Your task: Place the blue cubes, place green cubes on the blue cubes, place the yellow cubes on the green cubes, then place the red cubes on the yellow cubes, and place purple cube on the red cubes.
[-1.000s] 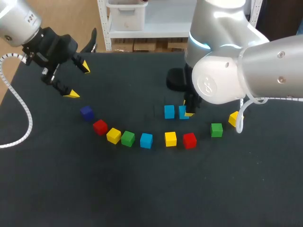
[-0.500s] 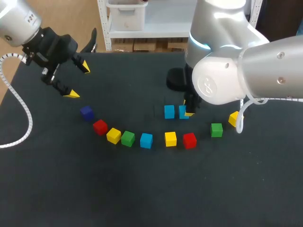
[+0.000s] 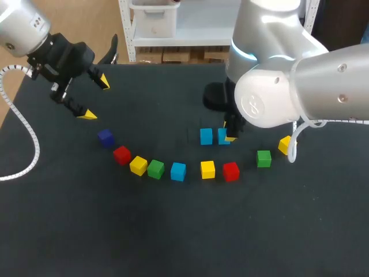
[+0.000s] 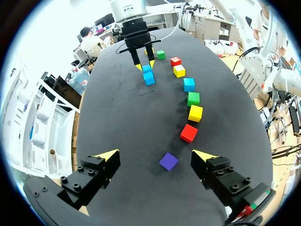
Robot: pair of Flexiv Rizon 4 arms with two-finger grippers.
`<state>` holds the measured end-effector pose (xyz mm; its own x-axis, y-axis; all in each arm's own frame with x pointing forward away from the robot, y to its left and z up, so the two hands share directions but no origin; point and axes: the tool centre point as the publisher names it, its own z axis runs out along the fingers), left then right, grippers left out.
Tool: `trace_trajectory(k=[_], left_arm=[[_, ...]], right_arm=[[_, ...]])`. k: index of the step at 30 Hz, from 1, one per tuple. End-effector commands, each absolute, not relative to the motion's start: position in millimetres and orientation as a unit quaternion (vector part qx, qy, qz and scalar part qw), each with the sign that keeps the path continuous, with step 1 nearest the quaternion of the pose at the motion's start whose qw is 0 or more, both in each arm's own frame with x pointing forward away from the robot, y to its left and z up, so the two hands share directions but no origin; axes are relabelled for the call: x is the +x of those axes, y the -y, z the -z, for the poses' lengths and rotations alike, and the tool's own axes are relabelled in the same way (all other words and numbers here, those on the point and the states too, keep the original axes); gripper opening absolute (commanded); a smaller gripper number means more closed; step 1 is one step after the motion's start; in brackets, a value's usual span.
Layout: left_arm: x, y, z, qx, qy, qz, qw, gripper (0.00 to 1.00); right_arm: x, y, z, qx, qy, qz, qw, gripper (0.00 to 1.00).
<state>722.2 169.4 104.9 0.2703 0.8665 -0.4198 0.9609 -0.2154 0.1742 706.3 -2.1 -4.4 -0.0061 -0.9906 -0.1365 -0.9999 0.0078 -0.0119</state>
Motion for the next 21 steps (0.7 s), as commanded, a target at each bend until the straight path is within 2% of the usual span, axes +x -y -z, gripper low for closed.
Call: trace_trajectory(k=[1,13,15,21], left_arm=[[722.6,-169.6,-104.8,0.771,-0.592,0.116,0.203,1.0],[722.6,-169.6,-104.8,0.771,-0.592,0.116,0.203,1.0],[722.6,-169.6,-104.8,0.771,-0.592,0.116,0.203,1.0],[722.6,-169.6,-104.8,0.771,-0.592,0.116,0.203,1.0]], right_arm=[[706.5,2.8,4.3,-0.703,-0.708,-0.044,0.053,0.19],[706.1,1.8,5.4,-0.705,-0.705,-0.047,0.053,0.31],[706.2,1.7,5.3,-0.706,-0.705,-0.047,0.053,0.35],[707.9,2.3,5.5,-0.705,-0.705,-0.046,0.053,0.37]])
